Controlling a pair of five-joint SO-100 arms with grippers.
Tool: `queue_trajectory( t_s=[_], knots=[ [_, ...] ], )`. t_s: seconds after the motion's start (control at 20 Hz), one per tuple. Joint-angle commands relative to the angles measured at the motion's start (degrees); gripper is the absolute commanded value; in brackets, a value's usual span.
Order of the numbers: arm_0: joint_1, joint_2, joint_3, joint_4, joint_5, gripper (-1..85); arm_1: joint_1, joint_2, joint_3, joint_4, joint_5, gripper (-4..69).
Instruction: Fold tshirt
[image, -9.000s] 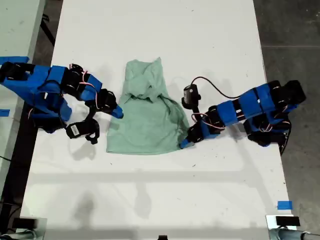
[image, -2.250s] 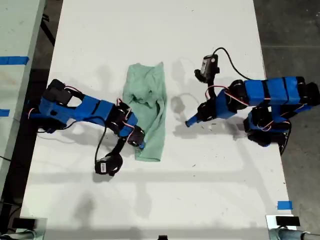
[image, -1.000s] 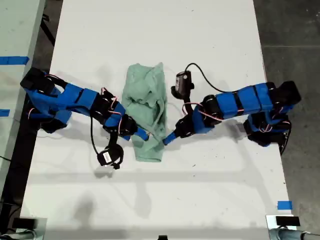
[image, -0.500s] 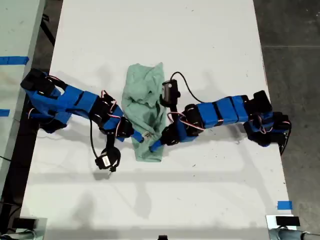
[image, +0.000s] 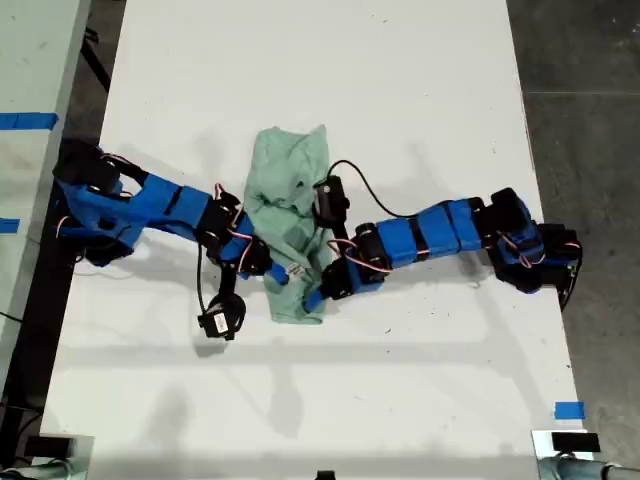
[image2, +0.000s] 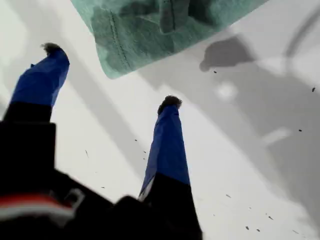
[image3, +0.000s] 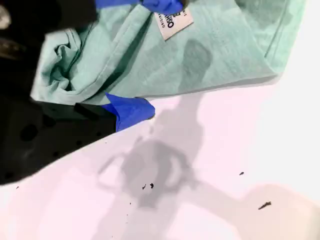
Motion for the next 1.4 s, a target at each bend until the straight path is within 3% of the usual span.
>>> queue_trajectory(
  t_s=[0.0, 0.45, 0.65, 0.9, 1.15, 1.35],
  knots=[
    [-3.16, -1.32, -2.55, -0.97, 3.96, 29.8, 2.11, 0.44, -4.75, -0.44, -1.85, 38.0],
    [-5.62, -10.81, -13.62, 2.81, 9.58, 30.3, 5.10, -5.45, -9.05, -2.37, -4.13, 36.7],
    [-5.19, -15.38, -20.13, 5.89, 10.72, 25.1, 4.75, -10.55, -12.13, -3.96, -3.69, 33.3],
    [-3.52, -18.37, -20.74, 4.92, 11.78, 17.8, 3.25, -12.92, -12.22, -6.68, -3.60, 29.0],
    [-1.85, -21.27, -21.01, -2.11, 9.84, 0.0, 1.93, -14.15, -12.22, -9.67, -3.16, 17.5],
    [-0.09, -21.97, -21.09, -7.47, 7.38, 0.0, 0.44, -15.38, -12.22, -11.34, -1.58, -1.5]
  ],
)
